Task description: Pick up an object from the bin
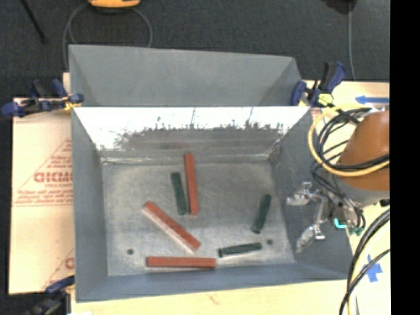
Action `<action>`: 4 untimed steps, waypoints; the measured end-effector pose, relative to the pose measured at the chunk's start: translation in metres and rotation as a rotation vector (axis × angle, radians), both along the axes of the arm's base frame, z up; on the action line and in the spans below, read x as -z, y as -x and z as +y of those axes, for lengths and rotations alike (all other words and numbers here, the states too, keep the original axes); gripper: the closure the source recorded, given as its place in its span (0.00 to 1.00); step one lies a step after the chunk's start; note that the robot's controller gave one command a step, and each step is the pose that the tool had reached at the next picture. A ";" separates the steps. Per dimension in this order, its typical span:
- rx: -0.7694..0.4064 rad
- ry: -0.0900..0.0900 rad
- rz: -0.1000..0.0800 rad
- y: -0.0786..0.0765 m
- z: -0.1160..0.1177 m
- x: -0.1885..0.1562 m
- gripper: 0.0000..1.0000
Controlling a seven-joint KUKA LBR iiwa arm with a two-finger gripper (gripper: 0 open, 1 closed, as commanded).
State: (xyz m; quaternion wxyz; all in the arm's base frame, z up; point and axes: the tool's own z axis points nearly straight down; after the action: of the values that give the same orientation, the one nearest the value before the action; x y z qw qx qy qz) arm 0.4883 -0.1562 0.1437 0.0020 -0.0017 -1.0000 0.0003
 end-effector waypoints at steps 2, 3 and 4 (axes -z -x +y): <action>-0.006 0.000 0.000 -0.003 0.073 0.065 1.00; -0.006 0.006 -0.034 -0.010 0.073 0.066 0.00; -0.007 0.005 -0.033 -0.009 0.073 0.066 0.00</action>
Offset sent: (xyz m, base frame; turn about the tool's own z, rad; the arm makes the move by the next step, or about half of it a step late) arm 0.0008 0.0755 -0.0731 -0.0029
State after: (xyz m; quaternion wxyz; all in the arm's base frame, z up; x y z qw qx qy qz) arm 0.4977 -0.0831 0.0779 -0.0145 0.0016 -0.9999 0.0029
